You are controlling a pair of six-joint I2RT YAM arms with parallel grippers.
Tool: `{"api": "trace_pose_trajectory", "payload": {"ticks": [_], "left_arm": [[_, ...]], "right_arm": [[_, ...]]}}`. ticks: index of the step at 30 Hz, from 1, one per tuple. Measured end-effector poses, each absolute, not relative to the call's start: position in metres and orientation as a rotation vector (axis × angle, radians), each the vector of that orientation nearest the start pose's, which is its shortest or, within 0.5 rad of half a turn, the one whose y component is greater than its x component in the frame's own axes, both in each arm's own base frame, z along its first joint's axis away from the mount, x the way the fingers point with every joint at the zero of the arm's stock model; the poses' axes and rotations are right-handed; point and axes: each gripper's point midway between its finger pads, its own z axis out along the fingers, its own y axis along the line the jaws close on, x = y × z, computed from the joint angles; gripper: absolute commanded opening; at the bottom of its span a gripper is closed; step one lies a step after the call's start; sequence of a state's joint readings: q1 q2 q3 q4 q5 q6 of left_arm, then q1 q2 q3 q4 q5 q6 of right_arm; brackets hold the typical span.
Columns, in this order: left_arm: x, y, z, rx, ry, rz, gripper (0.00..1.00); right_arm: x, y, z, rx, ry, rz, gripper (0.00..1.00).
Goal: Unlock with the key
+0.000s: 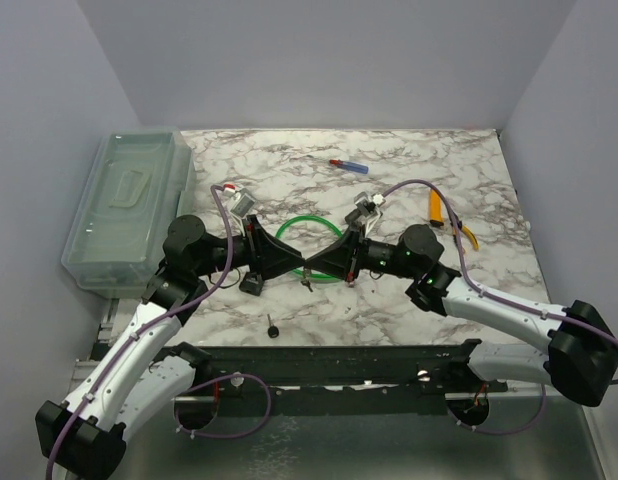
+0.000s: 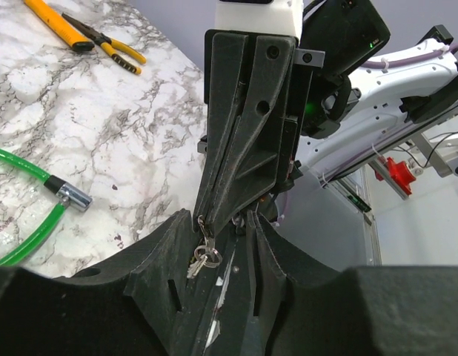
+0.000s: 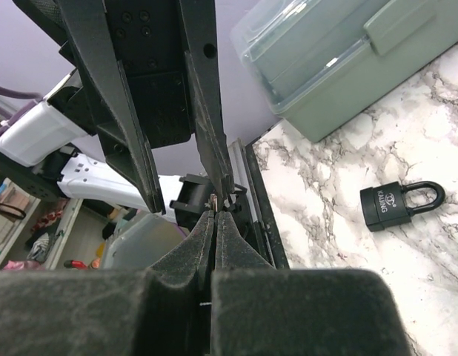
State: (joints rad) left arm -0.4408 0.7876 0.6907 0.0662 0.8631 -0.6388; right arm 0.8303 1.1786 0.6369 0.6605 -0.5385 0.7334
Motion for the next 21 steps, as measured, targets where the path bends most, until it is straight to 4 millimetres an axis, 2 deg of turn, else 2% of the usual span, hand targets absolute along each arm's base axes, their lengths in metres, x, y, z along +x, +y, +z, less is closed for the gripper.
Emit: {"api": "trace_pose_trajectory", "payload": {"ticks": [21], "left_arm": [[0.1678, -0.2419, 0.2977, 0.557, 1.722, -1.461, 0.32]], "right_arm": [[0.1637, 0.3527, 0.2798, -0.599, 1.587, 1.636, 0.01]]}}
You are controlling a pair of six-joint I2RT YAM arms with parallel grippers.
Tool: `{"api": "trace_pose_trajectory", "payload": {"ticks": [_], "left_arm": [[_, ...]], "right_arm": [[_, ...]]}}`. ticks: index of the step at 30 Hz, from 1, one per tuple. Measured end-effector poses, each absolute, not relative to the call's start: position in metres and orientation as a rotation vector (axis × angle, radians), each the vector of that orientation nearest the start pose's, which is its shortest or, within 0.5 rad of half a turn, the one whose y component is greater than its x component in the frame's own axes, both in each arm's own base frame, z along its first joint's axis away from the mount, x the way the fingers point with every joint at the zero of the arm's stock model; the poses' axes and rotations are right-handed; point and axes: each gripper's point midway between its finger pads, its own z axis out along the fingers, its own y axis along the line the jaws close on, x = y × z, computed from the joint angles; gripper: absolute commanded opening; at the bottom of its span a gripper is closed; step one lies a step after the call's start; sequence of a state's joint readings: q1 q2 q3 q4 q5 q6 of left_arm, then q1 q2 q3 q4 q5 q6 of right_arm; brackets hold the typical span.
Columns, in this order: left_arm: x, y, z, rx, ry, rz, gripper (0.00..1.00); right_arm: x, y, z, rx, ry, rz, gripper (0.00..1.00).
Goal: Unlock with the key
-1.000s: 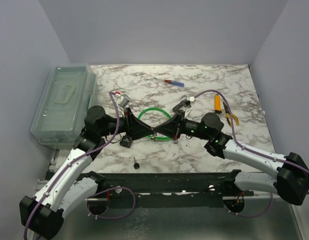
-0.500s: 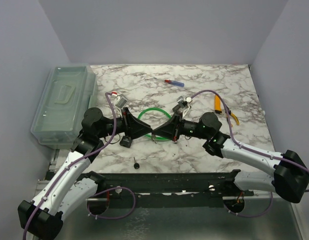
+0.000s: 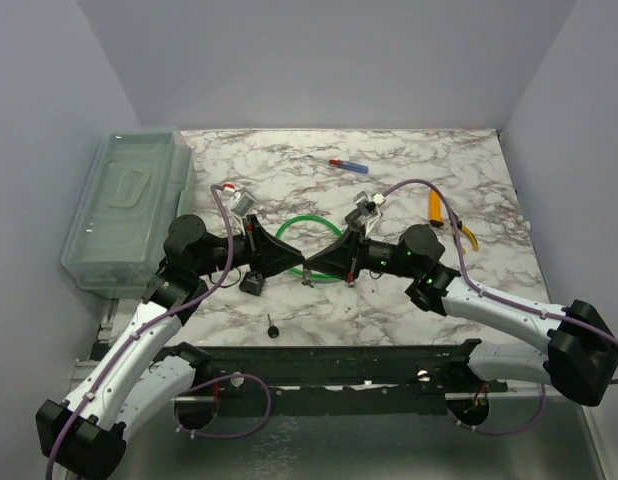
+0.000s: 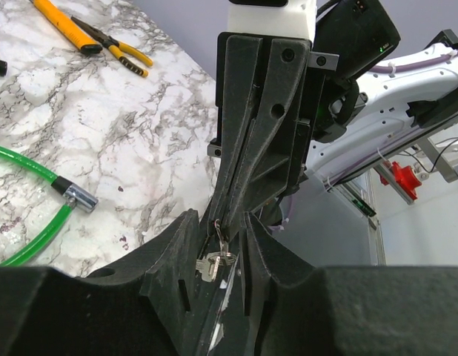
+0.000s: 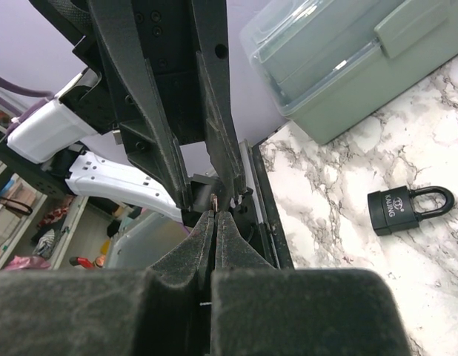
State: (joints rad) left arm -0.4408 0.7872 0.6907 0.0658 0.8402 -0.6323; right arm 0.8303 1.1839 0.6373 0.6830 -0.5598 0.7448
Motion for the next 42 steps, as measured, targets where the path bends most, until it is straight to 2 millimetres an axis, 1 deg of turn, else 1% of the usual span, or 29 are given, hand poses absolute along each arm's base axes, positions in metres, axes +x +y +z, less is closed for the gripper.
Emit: {"api": "trace_pose_trajectory", "payload": {"ticks": [6, 11, 13, 19, 25, 26, 27, 28, 30, 31, 34, 37, 42], "left_arm": [[0.169, -0.242, 0.297, 0.555, 1.727, -1.462, 0.29], [0.169, -0.242, 0.296, 0.553, 1.73, -1.461, 0.27], [0.17, -0.242, 0.296, 0.55, 1.731, -1.46, 0.22], [0.171, -0.242, 0.296, 0.541, 1.733, -1.457, 0.0], [0.173, -0.242, 0.296, 0.529, 1.734, -1.447, 0.0], [0.173, -0.242, 0.296, 0.526, 1.735, -1.444, 0.0], [0.174, -0.241, 0.296, 0.524, 1.735, -1.442, 0.0], [0.174, -0.241, 0.296, 0.519, 1.736, -1.438, 0.0], [0.175, -0.239, 0.295, 0.509, 1.738, -1.423, 0.0], [0.176, -0.238, 0.295, 0.5, 1.737, -1.411, 0.0], [0.178, -0.236, 0.295, 0.485, 1.738, -1.387, 0.0], [0.18, -0.234, 0.295, 0.472, 1.736, -1.363, 0.0], [0.181, -0.231, 0.297, 0.462, 1.722, -1.338, 0.0]], "right_arm": [[0.164, 0.353, 0.286, -0.599, 1.571, 1.641, 0.01], [0.165, 0.356, 0.283, -0.596, 1.581, 1.647, 0.01], [0.166, 0.357, 0.282, -0.596, 1.583, 1.651, 0.01], [0.166, 0.358, 0.281, -0.596, 1.584, 1.653, 0.01], [0.167, 0.358, 0.281, -0.594, 1.584, 1.654, 0.01], [0.167, 0.358, 0.281, -0.594, 1.584, 1.655, 0.03], [0.167, 0.358, 0.281, -0.593, 1.585, 1.655, 0.07], [0.167, 0.359, 0.28, -0.591, 1.588, 1.657, 0.13], [0.169, 0.36, 0.281, -0.589, 1.591, 1.66, 0.28], [0.169, 0.361, 0.281, -0.589, 1.592, 1.66, 0.3], [0.17, 0.363, 0.283, -0.592, 1.588, 1.666, 0.31], [0.169, 0.363, 0.283, -0.593, 1.587, 1.667, 0.35], [0.169, 0.363, 0.284, -0.596, 1.579, 1.669, 0.36]]}}
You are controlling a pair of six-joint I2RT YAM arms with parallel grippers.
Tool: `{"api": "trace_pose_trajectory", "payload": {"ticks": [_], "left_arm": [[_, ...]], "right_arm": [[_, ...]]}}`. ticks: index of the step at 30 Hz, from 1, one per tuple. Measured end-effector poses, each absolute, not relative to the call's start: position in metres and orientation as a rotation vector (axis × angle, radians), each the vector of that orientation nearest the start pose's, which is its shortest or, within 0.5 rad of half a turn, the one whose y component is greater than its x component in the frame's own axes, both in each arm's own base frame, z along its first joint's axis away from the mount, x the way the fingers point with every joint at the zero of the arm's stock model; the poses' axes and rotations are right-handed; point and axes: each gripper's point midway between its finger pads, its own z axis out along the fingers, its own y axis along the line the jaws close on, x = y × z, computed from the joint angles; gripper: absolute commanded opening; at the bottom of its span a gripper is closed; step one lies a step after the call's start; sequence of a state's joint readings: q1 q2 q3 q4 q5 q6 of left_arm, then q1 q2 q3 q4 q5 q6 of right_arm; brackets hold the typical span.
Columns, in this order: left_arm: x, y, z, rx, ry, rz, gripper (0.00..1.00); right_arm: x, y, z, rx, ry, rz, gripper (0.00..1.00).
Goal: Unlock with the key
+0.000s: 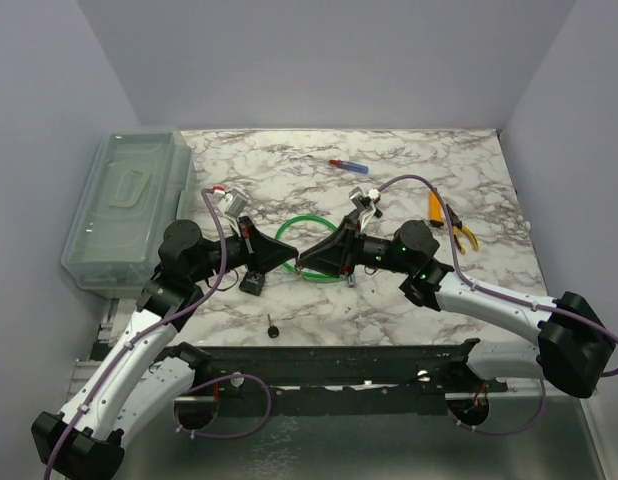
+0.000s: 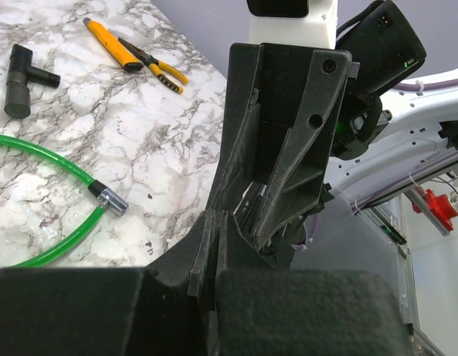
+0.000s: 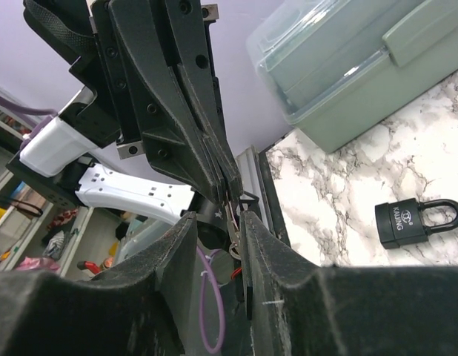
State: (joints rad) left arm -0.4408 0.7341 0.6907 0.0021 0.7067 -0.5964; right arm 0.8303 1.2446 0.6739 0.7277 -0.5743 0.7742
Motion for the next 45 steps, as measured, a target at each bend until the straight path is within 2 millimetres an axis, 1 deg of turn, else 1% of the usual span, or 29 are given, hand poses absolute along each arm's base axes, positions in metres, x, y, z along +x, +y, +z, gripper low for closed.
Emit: {"api": "trace_pose_trajectory", "payload": {"ticks": [6, 12, 16, 22, 27, 32, 35, 40, 41, 42, 43, 45], "left_arm": [[0.182, -0.229, 0.299, 0.456, 1.713, -1.321, 0.0], [0.184, -0.228, 0.299, 0.449, 1.71, -1.308, 0.0], [0.185, -0.227, 0.3, 0.445, 1.705, -1.3, 0.0], [0.185, -0.227, 0.301, 0.44, 1.7, -1.295, 0.0], [0.184, -0.226, 0.303, 0.44, 1.692, -1.292, 0.0], [0.185, -0.225, 0.303, 0.437, 1.691, -1.288, 0.0], [0.186, -0.225, 0.303, 0.435, 1.691, -1.284, 0.0], [0.187, -0.225, 0.303, 0.429, 1.688, -1.277, 0.0], [0.187, -0.225, 0.303, 0.429, 1.688, -1.277, 0.03], [0.187, -0.225, 0.303, 0.43, 1.687, -1.278, 0.11], [0.187, -0.224, 0.303, 0.43, 1.688, -1.277, 0.24], [0.187, -0.224, 0.303, 0.43, 1.689, -1.276, 0.56]], "right_arm": [[0.17, 0.364, 0.284, -0.601, 1.569, 1.676, 0.36], [0.171, 0.369, 0.272, -0.608, 1.604, 1.693, 0.41], [0.171, 0.371, 0.269, -0.607, 1.617, 1.697, 0.4], [0.169, 0.37, 0.273, -0.609, 1.591, 1.711, 0.25], [0.17, 0.372, 0.273, -0.604, 1.588, 1.72, 0.23], [0.171, 0.374, 0.272, -0.602, 1.584, 1.732, 0.17], [0.171, 0.374, 0.272, -0.599, 1.583, 1.741, 0.01], [0.17, 0.374, 0.275, -0.598, 1.569, 1.754, 0.01], [0.169, 0.374, 0.275, -0.598, 1.566, 1.755, 0.01], [0.169, 0.374, 0.274, -0.597, 1.566, 1.757, 0.01], [0.169, 0.373, 0.273, -0.596, 1.566, 1.757, 0.01], [0.168, 0.372, 0.273, -0.591, 1.567, 1.761, 0.01]]}}
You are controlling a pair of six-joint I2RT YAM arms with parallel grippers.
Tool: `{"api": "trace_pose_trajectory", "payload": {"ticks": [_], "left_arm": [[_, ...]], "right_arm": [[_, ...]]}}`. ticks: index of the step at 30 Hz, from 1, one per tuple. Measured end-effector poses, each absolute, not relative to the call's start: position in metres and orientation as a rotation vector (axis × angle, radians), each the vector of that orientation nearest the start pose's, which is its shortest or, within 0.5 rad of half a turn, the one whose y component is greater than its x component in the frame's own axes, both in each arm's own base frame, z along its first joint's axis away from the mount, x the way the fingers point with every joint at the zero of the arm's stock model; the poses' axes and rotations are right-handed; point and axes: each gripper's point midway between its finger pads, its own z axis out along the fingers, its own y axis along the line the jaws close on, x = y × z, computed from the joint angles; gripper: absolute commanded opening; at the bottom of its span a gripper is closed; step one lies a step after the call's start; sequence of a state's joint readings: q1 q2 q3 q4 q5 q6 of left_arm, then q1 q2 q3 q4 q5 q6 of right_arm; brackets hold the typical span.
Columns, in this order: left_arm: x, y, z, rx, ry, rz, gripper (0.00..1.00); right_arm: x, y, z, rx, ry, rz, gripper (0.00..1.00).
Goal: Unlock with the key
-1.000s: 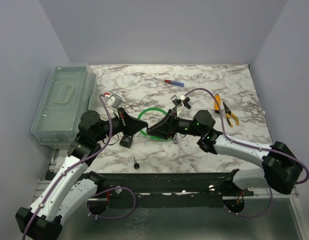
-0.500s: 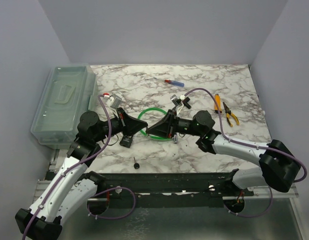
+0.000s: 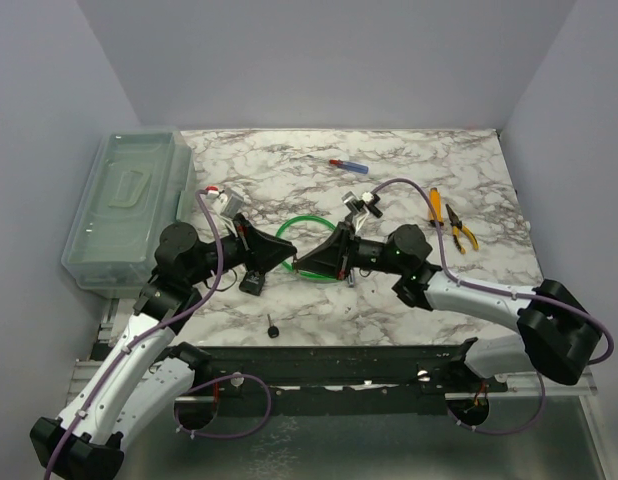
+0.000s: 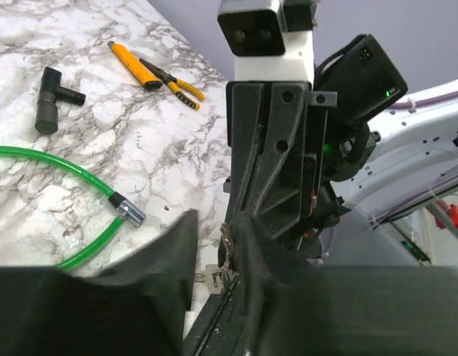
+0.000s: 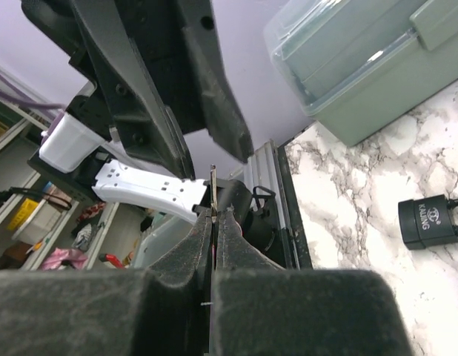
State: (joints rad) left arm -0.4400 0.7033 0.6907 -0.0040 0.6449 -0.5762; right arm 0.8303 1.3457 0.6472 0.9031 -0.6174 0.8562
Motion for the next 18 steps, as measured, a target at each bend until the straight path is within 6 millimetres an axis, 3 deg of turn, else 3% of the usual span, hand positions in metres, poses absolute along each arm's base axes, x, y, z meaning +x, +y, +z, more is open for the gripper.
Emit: {"api": "trace_pose_trajectory", "payload": {"ticks": [2, 4, 11, 18], "left_arm": [[0.187, -0.224, 0.303, 0.431, 1.687, -1.27, 0.78], [0.188, -0.223, 0.302, 0.426, 1.69, -1.261, 0.86], [0.193, -0.221, 0.293, 0.398, 1.73, -1.233, 0.85], [0.214, -0.224, 0.267, 0.332, 1.837, -1.195, 0.79]], "right_arm": [[0.166, 0.369, 0.272, -0.582, 1.571, 1.757, 0.01], [0.167, 0.365, 0.271, -0.554, 1.592, 1.741, 0.01], [0.171, 0.335, 0.262, -0.367, 1.698, 1.614, 0.01], [0.163, 0.292, 0.238, -0.217, 1.781, 1.484, 0.0]]}}
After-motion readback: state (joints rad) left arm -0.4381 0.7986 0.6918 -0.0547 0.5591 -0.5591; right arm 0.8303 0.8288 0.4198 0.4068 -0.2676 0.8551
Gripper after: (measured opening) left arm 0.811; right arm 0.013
